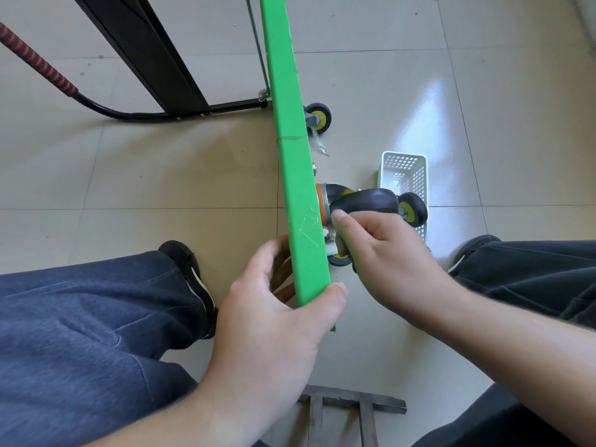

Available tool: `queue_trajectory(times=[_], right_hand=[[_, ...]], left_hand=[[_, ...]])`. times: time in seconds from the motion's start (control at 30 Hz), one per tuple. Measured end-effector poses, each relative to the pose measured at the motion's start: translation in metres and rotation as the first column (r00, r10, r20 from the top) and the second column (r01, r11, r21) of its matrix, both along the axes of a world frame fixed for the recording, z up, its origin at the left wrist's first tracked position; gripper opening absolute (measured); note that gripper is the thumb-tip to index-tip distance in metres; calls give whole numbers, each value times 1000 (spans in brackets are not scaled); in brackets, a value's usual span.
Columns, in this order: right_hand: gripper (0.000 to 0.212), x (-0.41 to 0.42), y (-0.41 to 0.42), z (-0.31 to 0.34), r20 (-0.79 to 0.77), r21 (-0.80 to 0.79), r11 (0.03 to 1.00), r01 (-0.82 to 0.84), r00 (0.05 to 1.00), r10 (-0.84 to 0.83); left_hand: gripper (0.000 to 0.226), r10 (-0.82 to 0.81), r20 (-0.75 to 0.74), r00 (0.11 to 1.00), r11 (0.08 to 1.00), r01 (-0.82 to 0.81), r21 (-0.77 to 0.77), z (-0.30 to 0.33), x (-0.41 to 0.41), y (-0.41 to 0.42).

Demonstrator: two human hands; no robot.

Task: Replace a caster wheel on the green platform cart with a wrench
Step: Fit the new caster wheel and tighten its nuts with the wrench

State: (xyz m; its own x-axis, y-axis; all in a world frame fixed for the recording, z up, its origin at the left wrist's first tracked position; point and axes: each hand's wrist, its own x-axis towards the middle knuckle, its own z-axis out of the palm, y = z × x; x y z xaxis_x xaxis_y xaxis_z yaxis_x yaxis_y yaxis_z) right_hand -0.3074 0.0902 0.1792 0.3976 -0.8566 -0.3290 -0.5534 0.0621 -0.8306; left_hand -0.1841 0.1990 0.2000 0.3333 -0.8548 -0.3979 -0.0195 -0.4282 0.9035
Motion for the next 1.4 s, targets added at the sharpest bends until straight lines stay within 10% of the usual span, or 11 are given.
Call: queue_trajectory(times=[0.3, 0.63, 0.9, 1.4], right_hand=[[7, -2, 2, 1, 120, -23, 999, -35, 992, 38], [58, 3, -1, 2, -67, -31, 998, -59, 996, 57], [12, -1, -4, 4, 130, -9, 996, 83, 988, -81], [3, -3, 1, -6, 4, -179, 976, -120, 992, 122]], left_hand=[[37, -11, -8, 1000, 1000, 11, -9, 2, 0, -1], [41, -6, -39, 999, 1000, 5, -26, 4, -1, -1], [35, 8, -24, 1000, 1000, -9, -13, 3, -2, -2], [41, 12, -53, 999, 1000, -13, -19, 3, -2, -2]])
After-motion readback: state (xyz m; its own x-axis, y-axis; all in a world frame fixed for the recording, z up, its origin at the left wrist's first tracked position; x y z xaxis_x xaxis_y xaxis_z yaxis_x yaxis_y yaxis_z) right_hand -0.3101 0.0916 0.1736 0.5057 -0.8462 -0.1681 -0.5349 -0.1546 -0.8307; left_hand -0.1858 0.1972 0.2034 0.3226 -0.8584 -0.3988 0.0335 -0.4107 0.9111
